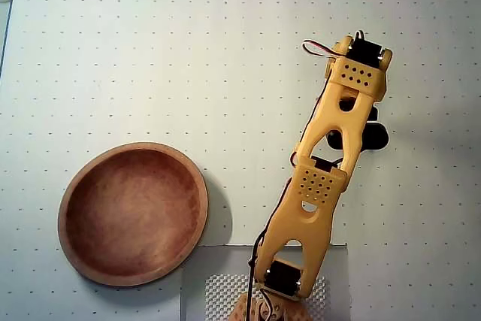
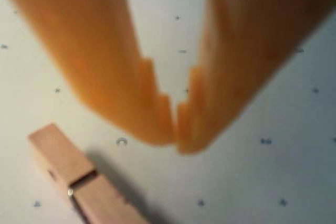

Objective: Grasp a clothespin and put it in the bowl.

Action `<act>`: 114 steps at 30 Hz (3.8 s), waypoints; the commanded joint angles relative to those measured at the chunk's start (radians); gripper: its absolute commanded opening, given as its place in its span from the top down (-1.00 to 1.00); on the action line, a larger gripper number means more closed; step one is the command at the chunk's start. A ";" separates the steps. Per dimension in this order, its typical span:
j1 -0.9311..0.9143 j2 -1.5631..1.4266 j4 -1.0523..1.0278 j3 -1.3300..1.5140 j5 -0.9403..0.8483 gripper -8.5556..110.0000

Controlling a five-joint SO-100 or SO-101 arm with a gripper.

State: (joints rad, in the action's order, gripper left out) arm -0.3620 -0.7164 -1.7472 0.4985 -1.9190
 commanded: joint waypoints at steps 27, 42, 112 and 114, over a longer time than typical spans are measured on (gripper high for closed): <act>0.009 -0.037 -0.009 -0.066 -0.558 0.90; 0.012 -0.043 -0.009 -0.066 -0.578 0.63; 0.025 0.201 0.103 -0.086 -0.495 0.56; 0.023 0.202 0.103 -0.086 -0.495 0.56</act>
State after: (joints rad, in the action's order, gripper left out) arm -0.3283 -0.5108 -1.6398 0.4372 -2.4206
